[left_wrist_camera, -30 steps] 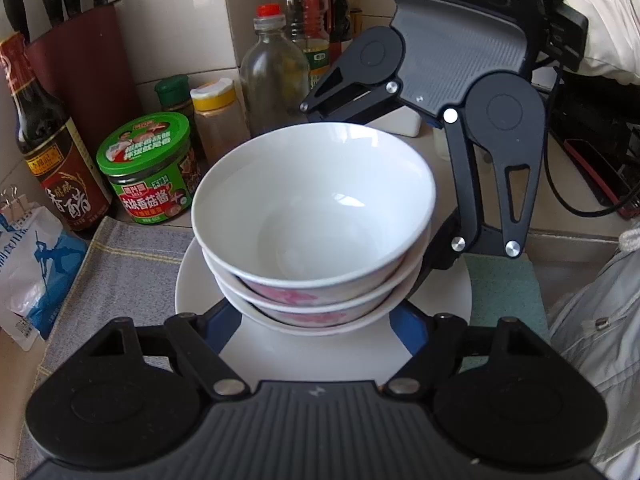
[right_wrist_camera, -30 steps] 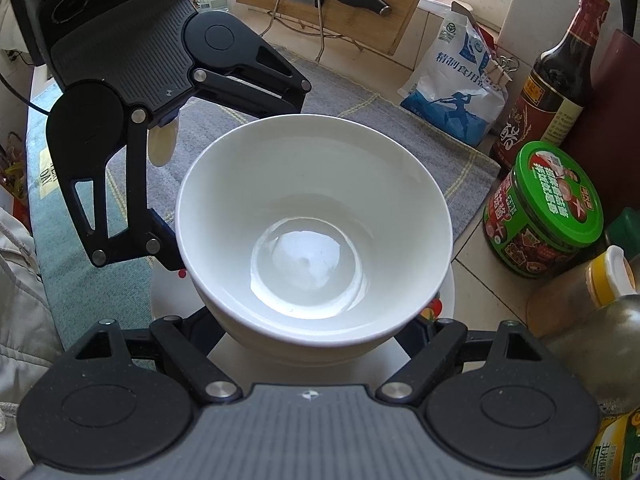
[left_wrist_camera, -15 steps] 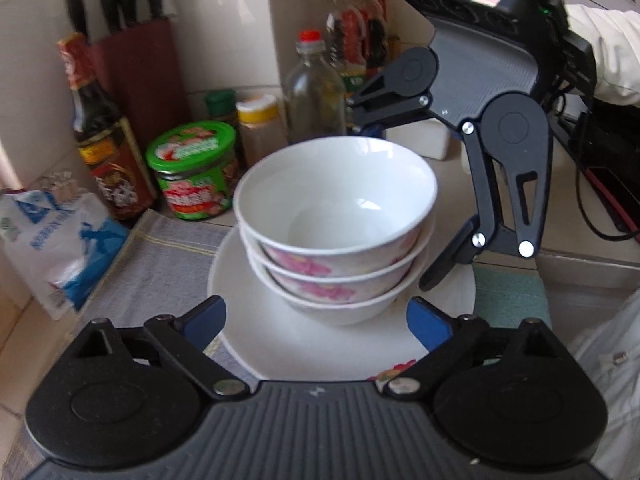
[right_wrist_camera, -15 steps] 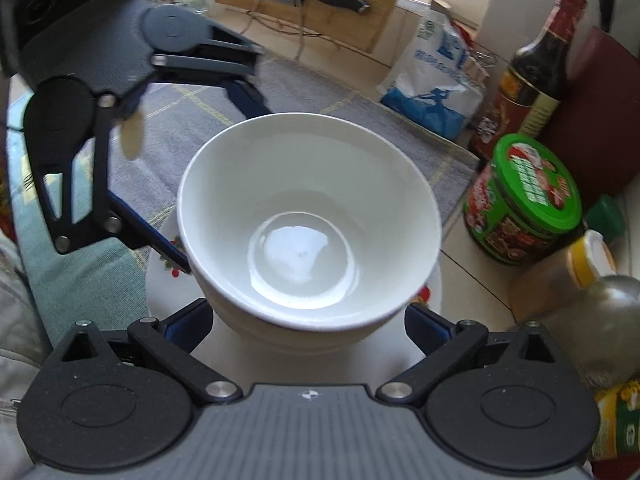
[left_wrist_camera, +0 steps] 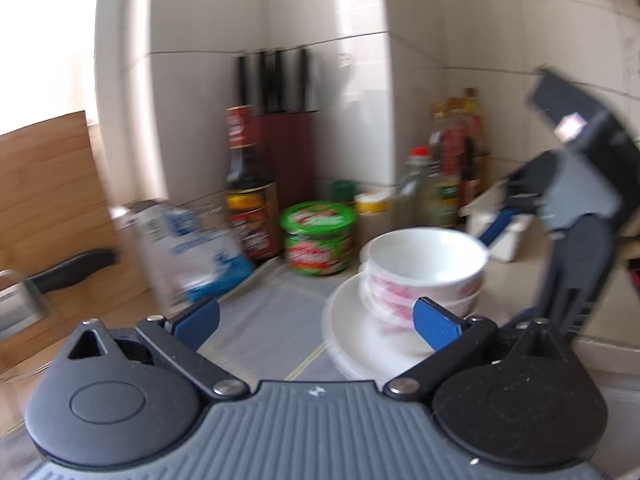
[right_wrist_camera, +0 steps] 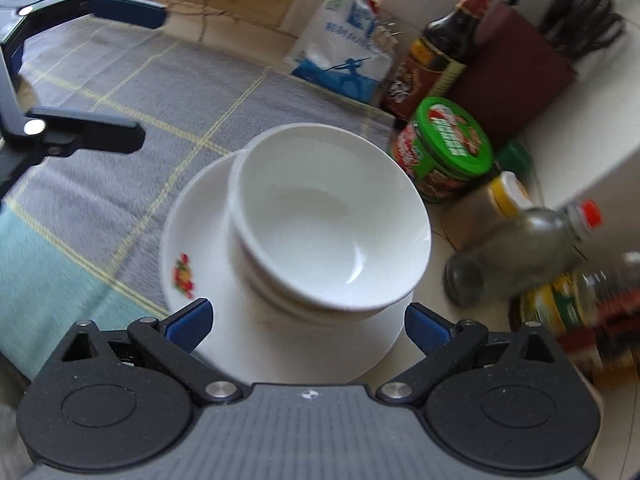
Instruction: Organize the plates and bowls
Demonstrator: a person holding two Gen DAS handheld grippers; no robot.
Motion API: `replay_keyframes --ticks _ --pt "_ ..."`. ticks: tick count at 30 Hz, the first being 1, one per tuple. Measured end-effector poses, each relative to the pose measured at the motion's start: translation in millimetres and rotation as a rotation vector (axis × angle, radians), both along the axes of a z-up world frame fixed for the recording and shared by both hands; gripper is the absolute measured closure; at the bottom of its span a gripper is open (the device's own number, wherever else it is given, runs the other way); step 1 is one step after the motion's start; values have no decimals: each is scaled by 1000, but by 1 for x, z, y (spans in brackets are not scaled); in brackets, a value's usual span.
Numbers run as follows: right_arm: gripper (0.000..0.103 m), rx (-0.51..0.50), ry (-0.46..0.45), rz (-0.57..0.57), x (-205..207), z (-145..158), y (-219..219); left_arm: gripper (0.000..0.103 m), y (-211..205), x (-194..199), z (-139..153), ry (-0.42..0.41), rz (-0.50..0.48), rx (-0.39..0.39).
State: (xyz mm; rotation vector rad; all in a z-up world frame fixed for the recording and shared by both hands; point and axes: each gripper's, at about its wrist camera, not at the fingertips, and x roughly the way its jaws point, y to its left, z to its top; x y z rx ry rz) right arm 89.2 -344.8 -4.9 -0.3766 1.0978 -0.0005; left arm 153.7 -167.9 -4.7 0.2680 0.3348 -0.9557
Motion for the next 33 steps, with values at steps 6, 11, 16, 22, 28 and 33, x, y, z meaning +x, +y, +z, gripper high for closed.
replay_keyframes --ticks 6,11,16,22,28,33 --pt "0 26 -96 -230 -34 12 37 1 32 -12 7 31 53 48" --pt "0 115 -212 -551 -64 16 49 1 43 -25 11 88 88 95" --pt "0 229 -307 -813 -98 15 61 1 48 -39 13 174 141 178" --pt "0 213 -390 -876 -118 31 86 1 56 -53 23 200 163 190" --pt "0 166 -455 -869 -128 53 100 1 59 -60 43 181 180 147" --pt "0 146 -490 -854 -129 61 105 1 58 -64 52 160 199 137"
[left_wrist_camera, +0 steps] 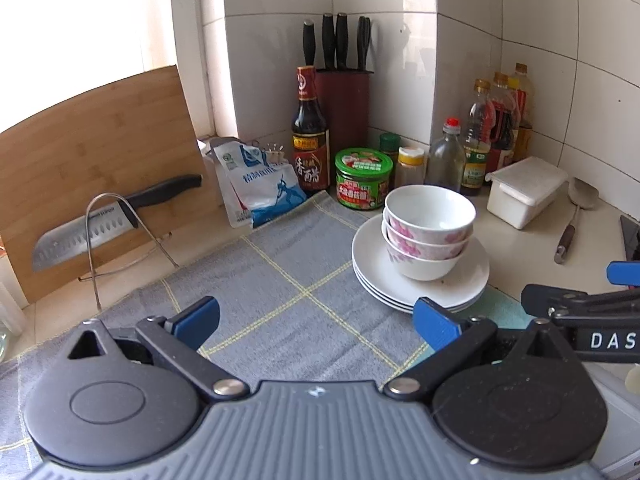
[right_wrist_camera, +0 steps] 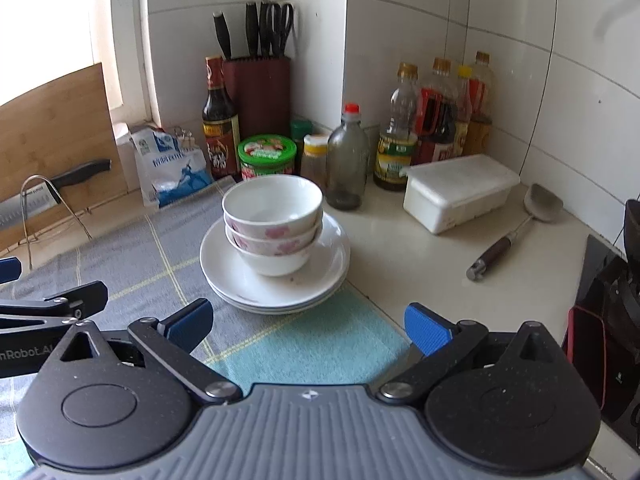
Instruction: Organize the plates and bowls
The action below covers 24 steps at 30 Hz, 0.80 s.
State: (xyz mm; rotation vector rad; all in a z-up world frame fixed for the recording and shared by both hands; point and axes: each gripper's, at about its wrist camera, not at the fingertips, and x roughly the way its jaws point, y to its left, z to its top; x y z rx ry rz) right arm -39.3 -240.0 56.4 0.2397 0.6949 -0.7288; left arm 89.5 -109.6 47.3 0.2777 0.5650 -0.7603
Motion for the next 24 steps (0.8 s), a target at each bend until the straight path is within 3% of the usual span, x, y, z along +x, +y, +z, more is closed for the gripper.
replay_keyframes --ticks 24 --pt "0 -43 -27 -19 0 11 4 1 2 -2 10 -14 12 -29"
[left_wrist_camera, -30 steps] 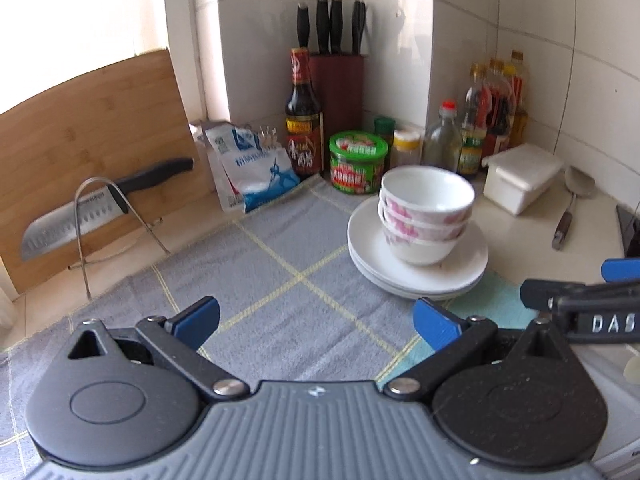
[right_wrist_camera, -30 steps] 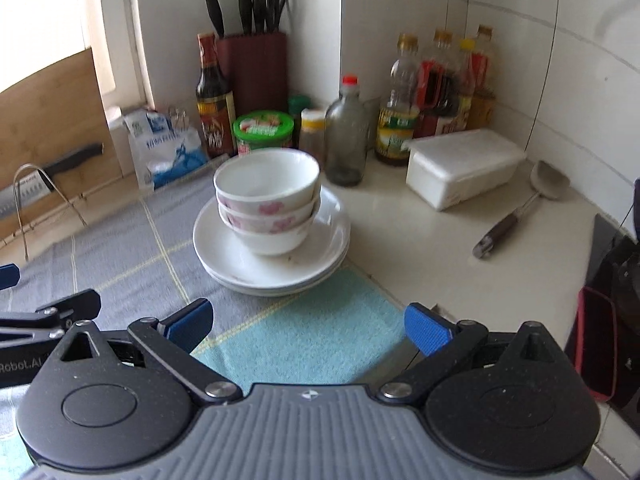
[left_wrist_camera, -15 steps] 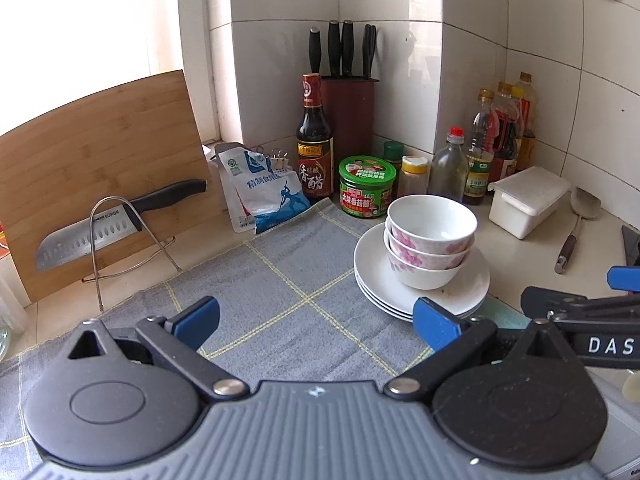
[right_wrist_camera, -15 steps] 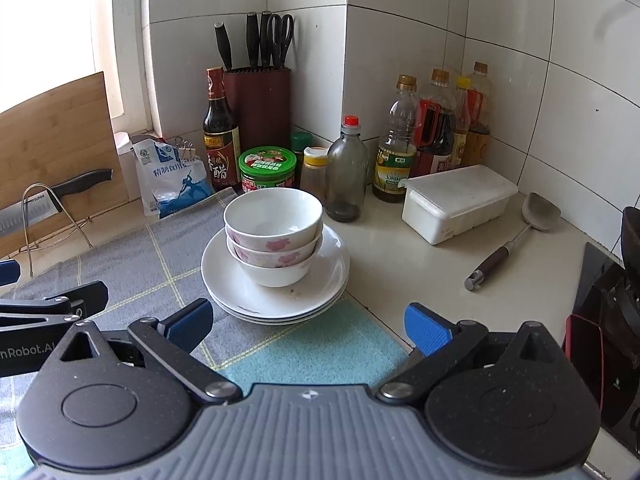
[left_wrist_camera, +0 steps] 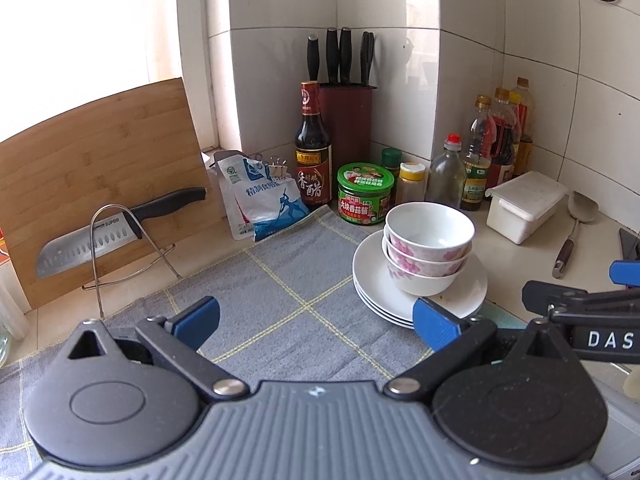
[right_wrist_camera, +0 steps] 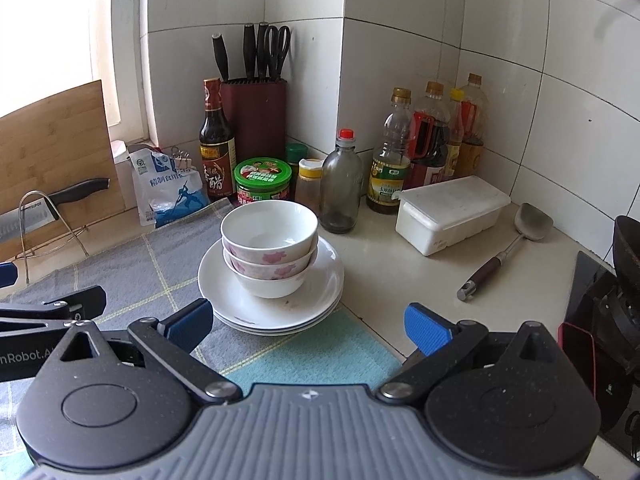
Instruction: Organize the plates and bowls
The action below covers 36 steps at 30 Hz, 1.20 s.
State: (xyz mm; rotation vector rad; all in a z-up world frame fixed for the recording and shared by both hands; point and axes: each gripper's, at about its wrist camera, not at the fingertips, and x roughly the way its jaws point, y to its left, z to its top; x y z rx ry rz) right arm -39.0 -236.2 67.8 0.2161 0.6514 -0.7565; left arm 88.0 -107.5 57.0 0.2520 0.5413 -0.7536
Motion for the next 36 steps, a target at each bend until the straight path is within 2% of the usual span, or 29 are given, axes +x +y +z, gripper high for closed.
replay_keyframes --ticks 36 --pt "0 -29 0 5 2 6 2 1 0 1 3 -5 12 -2"
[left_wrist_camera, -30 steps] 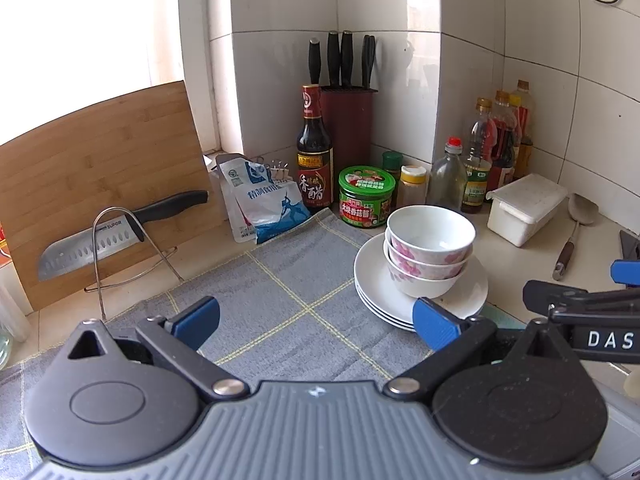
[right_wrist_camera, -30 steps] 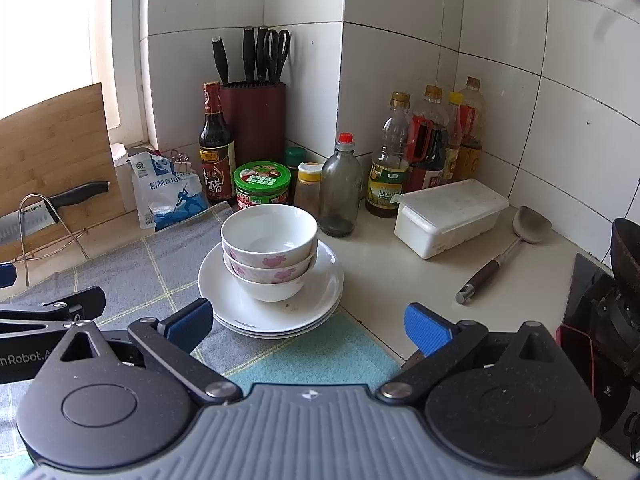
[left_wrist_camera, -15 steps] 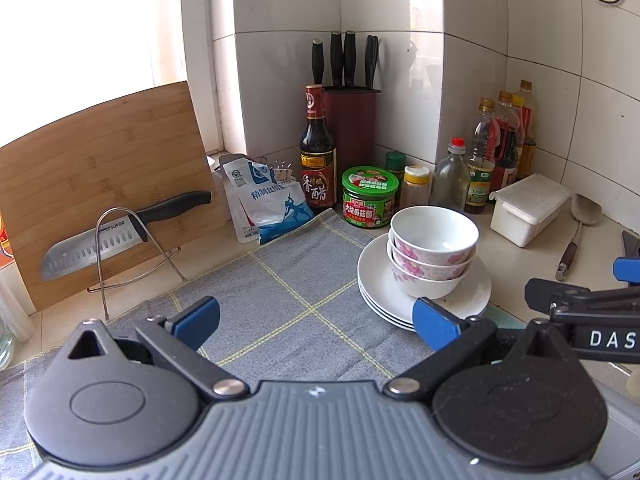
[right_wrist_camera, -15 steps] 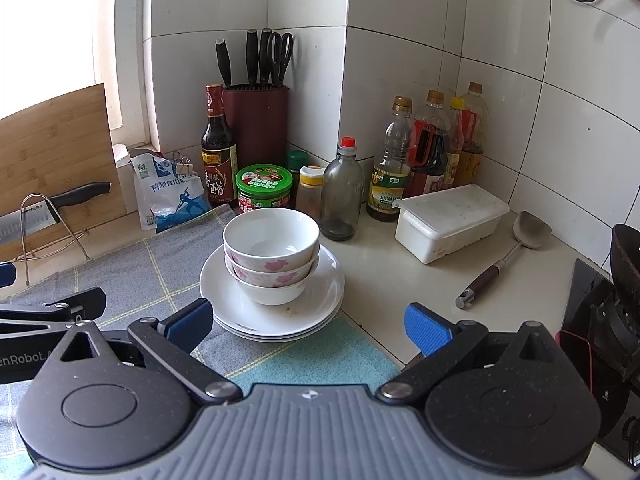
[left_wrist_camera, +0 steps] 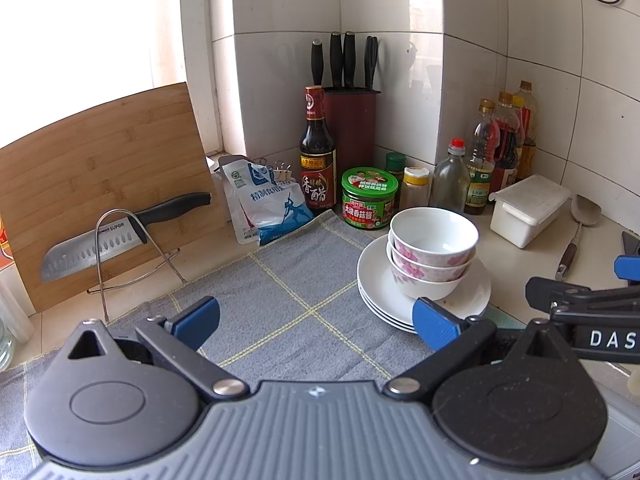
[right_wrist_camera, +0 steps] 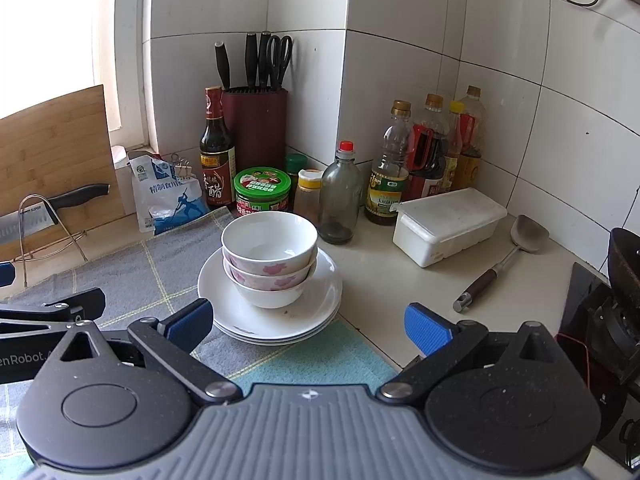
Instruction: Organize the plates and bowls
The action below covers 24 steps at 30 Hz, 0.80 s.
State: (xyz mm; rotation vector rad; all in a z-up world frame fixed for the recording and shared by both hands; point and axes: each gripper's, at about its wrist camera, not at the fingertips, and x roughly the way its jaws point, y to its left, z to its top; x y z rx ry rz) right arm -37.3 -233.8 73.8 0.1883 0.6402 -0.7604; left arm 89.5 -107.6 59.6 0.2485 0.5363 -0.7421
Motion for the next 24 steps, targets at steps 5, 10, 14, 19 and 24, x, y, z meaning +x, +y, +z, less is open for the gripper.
replay_keyframes --ticks 5,10,14,19,24 --pt "0 -1 2 0 0 0 0 1 0 0 0 0 0 1" --pt "0 -3 0 3 0 1 0 1 0 0 1 0 2 1" --pt "0 -8 0 7 0 2 -1 1 0 1 1 -1 2 1" --pt "0 -14 1 6 0 3 1 1 1 0 1 -2 3 1" --pt "0 -15 1 6 0 2 1 1 0 0 1 -1 5 3"
